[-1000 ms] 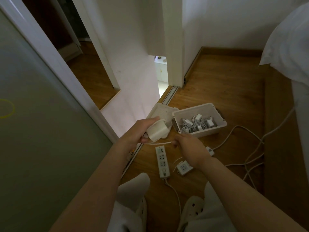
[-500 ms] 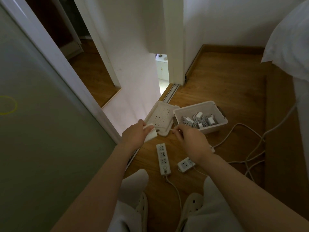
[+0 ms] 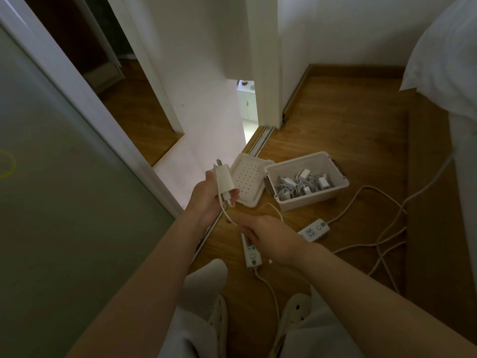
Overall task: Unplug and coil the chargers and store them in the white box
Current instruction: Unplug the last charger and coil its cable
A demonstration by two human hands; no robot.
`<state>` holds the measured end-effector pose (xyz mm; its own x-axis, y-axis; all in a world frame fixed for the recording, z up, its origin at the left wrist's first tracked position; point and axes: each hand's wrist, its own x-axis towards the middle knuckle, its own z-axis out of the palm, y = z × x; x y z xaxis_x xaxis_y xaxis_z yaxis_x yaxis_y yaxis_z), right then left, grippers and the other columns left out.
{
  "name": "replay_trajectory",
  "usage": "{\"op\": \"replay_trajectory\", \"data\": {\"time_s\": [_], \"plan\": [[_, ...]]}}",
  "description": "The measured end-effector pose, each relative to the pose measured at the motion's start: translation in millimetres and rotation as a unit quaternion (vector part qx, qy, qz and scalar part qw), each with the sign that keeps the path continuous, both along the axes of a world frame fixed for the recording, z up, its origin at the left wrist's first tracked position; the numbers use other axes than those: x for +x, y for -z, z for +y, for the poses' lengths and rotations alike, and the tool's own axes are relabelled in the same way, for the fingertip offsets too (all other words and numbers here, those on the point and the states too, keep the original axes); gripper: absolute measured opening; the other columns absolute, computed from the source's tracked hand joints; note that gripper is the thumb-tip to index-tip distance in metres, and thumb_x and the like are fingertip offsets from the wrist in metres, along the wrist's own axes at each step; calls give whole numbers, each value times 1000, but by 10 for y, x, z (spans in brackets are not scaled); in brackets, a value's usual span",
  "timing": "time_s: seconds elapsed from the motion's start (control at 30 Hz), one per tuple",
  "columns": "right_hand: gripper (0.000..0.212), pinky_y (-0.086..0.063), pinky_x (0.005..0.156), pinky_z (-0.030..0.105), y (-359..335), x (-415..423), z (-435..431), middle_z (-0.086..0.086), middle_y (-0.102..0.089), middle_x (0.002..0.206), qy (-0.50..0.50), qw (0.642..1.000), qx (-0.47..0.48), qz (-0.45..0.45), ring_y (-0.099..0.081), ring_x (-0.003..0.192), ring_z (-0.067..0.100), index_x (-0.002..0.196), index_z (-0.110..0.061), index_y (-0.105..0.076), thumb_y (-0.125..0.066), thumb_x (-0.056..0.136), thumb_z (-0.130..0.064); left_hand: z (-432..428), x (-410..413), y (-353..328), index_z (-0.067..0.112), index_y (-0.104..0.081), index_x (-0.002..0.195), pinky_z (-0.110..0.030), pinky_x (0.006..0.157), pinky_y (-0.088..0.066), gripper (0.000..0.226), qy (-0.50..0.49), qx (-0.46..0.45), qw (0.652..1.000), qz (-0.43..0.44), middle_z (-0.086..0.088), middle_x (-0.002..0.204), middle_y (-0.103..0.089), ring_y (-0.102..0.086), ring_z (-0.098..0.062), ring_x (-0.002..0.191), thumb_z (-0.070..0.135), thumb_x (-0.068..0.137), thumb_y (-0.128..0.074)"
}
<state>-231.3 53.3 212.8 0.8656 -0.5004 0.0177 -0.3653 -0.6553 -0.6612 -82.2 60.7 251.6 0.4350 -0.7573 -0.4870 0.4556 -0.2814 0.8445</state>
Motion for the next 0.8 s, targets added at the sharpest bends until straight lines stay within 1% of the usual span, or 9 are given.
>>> {"op": "replay_trajectory", "data": {"time_s": [0.07, 0.1, 0.2, 0.33, 0.4, 0.53, 0.6, 0.67, 0.8], "plan": [[34, -49, 64, 26, 67, -10, -31, 2, -62, 82, -5, 999, 10, 41, -58, 71, 14, 125, -25, -51, -39, 98, -9, 11, 11, -32, 4, -45, 110, -33, 57, -57, 33, -21, -56, 988, 145, -17, 95, -53, -59, -23, 72, 36, 100, -39], [33, -52, 67, 32, 97, -22, -55, 3, -63, 83, -2, 998, 17, 58, -59, 73, 17, 121, -24, -54, -39, 97, -7, 5, 28, -22, 5, -48, 110, -35, 60, -58, 36, -21, -66, 984, 163, -17, 96, -54, -58, -23, 75, 38, 98, -41], [31, -52, 68, 32, 125, -90, -147, 0, -63, 83, 34, 996, 54, 69, -62, 74, 17, 118, -25, -57, -37, 98, -12, -7, 56, 6, 10, -58, 107, -28, 55, -56, 33, 19, -66, 992, 104, -12, 92, -61, -59, -21, 76, 38, 97, -44], [28, -33, 52, 16, 123, -195, -286, -17, -43, 68, 81, 990, 67, 91, -41, 58, -3, 114, -22, -60, -36, 100, -16, 4, 28, -46, 16, -67, 97, -17, 37, -34, 37, 122, -82, 988, 41, -5, 73, -66, -52, -11, 52, 40, 98, -38], [25, -33, 53, 17, 124, -229, -330, -18, -41, 67, 97, 989, 53, 97, -38, 57, -4, 108, -19, -62, -38, 99, -17, -14, 53, -19, 21, -73, 87, -18, 40, -25, 44, 167, -80, 983, 18, -2, 70, -64, -44, -13, 56, 43, 97, -36], [21, -37, 67, 25, 117, -249, -369, -15, -47, 73, 148, 983, 22, 102, -45, 65, 2, 94, -21, -59, -38, 100, -17, -17, 67, 6, 21, -73, 90, -22, 47, -25, 43, 251, -24, 963, -96, -4, 75, -58, -38, -16, 61, 54, 83, -47], [19, -40, 70, 25, 94, -248, -362, -9, -55, 88, 174, 979, -4, 106, -52, 78, 9, 92, -24, -55, -40, 98, -12, 3, 48, -44, 20, -64, 94, -17, 39, -35, 32, 302, 27, 922, -239, -3, 80, -56, -48, -12, 58, 47, 90, -47], [18, -43, 74, 25, 79, -245, -354, -4, -59, 102, 192, 974, -35, 112, -55, 89, 12, 98, -21, -55, -43, 96, -9, 21, 68, -40, 23, -58, 93, -11, 43, -42, 18, 346, 56, 863, -364, 2, 88, -56, -56, -8, 69, 35, 96, -45], [14, -39, 77, 25, 52, -236, -349, 0, -58, 110, 211, 971, -56, 99, -53, 100, 15, 104, -17, -54, -43, 97, -12, 61, 225, 51, 23, -59, 100, -20, 62, -47, 20, 366, 93, 806, -456, 0, 100, -59, -58, -15, 86, 38, 95, -48]]}}
